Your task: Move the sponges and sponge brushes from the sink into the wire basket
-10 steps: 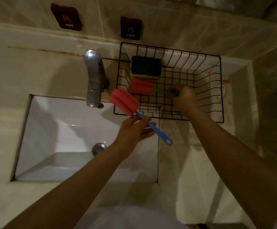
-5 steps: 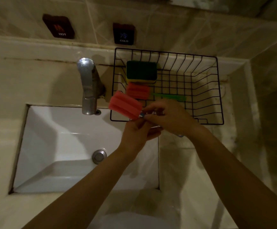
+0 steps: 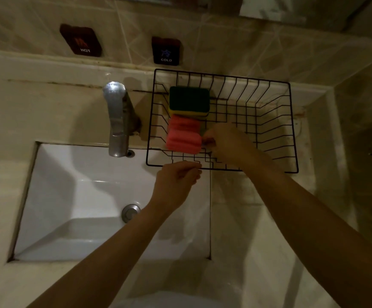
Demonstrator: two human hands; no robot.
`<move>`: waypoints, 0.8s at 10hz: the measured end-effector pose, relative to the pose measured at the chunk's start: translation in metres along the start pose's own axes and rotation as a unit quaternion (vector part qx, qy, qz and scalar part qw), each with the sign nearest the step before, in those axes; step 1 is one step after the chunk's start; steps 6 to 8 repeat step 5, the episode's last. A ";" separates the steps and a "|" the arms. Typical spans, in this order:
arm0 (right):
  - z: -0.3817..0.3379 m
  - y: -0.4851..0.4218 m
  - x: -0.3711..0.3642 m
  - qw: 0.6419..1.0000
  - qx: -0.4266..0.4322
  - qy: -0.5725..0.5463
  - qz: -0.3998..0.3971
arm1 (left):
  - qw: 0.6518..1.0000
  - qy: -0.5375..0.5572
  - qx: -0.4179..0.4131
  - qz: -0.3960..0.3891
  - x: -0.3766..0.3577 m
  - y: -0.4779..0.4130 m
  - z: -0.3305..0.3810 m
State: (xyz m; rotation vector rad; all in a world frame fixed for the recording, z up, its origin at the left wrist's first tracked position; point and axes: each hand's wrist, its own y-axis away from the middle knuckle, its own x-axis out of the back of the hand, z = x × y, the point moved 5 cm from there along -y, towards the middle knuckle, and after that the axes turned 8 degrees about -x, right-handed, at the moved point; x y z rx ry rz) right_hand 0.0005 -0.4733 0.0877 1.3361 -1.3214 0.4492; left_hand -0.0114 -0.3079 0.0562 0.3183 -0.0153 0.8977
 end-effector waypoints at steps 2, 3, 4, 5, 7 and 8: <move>0.015 -0.024 -0.031 0.995 -0.080 0.036 -0.054 | 1.000 -0.024 -0.010 -0.008 0.000 0.002 0.004; 0.018 -0.025 -0.039 0.991 -0.102 0.038 -0.080 | 1.000 -0.020 0.002 0.005 -0.002 0.006 0.005; 0.013 -0.012 -0.035 0.999 -0.039 0.015 -0.002 | 0.999 -0.036 -0.002 0.010 -0.003 0.011 0.009; 0.005 0.001 -0.022 0.994 0.000 -0.084 0.076 | 0.996 -0.084 -0.010 -0.007 -0.002 0.014 0.015; 0.005 0.001 -0.022 0.994 0.000 -0.084 0.076 | 0.996 -0.084 -0.010 -0.007 -0.002 0.014 0.015; 0.005 0.001 -0.022 0.994 0.000 -0.084 0.076 | 0.996 -0.084 -0.010 -0.007 -0.002 0.014 0.015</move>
